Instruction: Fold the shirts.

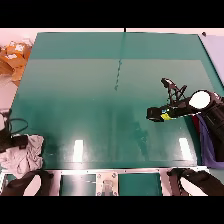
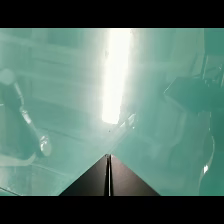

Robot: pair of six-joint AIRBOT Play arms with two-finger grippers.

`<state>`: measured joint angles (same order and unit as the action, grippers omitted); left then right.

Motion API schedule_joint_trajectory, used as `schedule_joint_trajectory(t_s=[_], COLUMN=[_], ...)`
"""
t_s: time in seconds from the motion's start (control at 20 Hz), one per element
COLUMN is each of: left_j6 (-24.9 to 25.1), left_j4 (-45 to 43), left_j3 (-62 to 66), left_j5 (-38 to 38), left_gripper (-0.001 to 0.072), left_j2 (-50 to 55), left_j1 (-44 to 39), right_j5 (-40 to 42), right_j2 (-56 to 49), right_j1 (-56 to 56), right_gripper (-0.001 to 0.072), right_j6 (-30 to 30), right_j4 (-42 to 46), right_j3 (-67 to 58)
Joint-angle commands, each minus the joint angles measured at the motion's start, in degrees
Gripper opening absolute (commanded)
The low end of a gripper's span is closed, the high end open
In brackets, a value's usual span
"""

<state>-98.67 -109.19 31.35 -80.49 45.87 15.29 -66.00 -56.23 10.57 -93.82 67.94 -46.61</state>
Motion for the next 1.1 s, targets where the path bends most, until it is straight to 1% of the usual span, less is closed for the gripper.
schedule_joint_trajectory(t_s=[0.0, 0.05, 0.15, 0.2, 0.3, 0.4, 0.5, 0.55, 0.65, 0.7, 0.8, 0.9, 0.95, 1.05], left_j6=[1.4, 2.1, 3.4, 4.0, 8.0, 8.6, 11.1, 11.3, 11.1, 10.5, 9.4, 9.2, 9.9, 13.9], left_j4=[0.2, 0.6, 2.2, 2.4, 5.4, 11.1, 21.9, 27.2, 34.3, 36.3, 37.4, 41.3, 44.1, 49.5], left_j3=[-5.2, -5.2, -5.2, -5.2, -3.6, 2.1, 11.8, 17.6, 28.3, 32.5, 38.8, 42.5, 43.4, 43.8], left_j5=[6.1, 6.9, 8.6, 8.3, 5.9, 4.2, 3.3, 3.5, 6.0, 8.5, 14.1, 18.6, 21.0, 26.2], left_gripper=[0.0704, 0.059, 0.0135, 0.0018, 0.0018, 0.0017, 0.0017, 0.0017, 0.0016, 0.0017, 0.0017, 0.0017, 0.0017, 0.0018], left_j2=[1.2, 1.2, 1.2, 1.2, 1.2, 1.2, 1.2, 1.1, 1.2, 1.2, 2.8, 7.3, 9.9, 15.4], left_j1=[4.5, 4.5, 4.5, 4.5, 4.5, 4.5, 3.5, 1.4, -5.3, -9.4, -18.1, -26.1, -29.8, -38.1], right_j5=[0.0, 0.0, 0.0, 0.0, 0.0, 0.0, 0.0, 0.0, 0.0, 0.0, 0.0, 0.2, 0.4, 0.4], right_j2=[0.0, 0.0, 0.0, 0.0, 0.0, 0.0, 0.0, 0.0, 0.0, 0.0, 0.0, 0.0, 0.0, 0.0], right_j1=[0.0, 0.0, 0.0, 0.0, 0.0, 0.0, 0.0, 0.0, 0.0, 0.0, 0.0, 0.0, 0.0, 0.1], right_gripper=[0.001, 0.001, 0.001, 0.001, 0.001, 0.001, 0.001, 0.001, 0.001, 0.001, 0.001, 0.001, 0.001, 0.001], right_j6=[0.0, 0.0, 0.0, 0.0, 0.0, 0.0, 0.0, 0.0, 0.0, 0.0, 0.0, 0.0, 0.0, 0.0], right_j4=[0.0, 0.0, 0.0, 0.0, 0.0, 0.0, 0.0, 0.0, 0.0, 0.0, 0.0, 0.0, 0.0, 0.0], right_j3=[0.0, 0.1, 0.1, 0.1, 0.1, 0.1, 0.1, 0.1, 0.1, 0.1, 0.1, 0.1, 0.1, 0.1])
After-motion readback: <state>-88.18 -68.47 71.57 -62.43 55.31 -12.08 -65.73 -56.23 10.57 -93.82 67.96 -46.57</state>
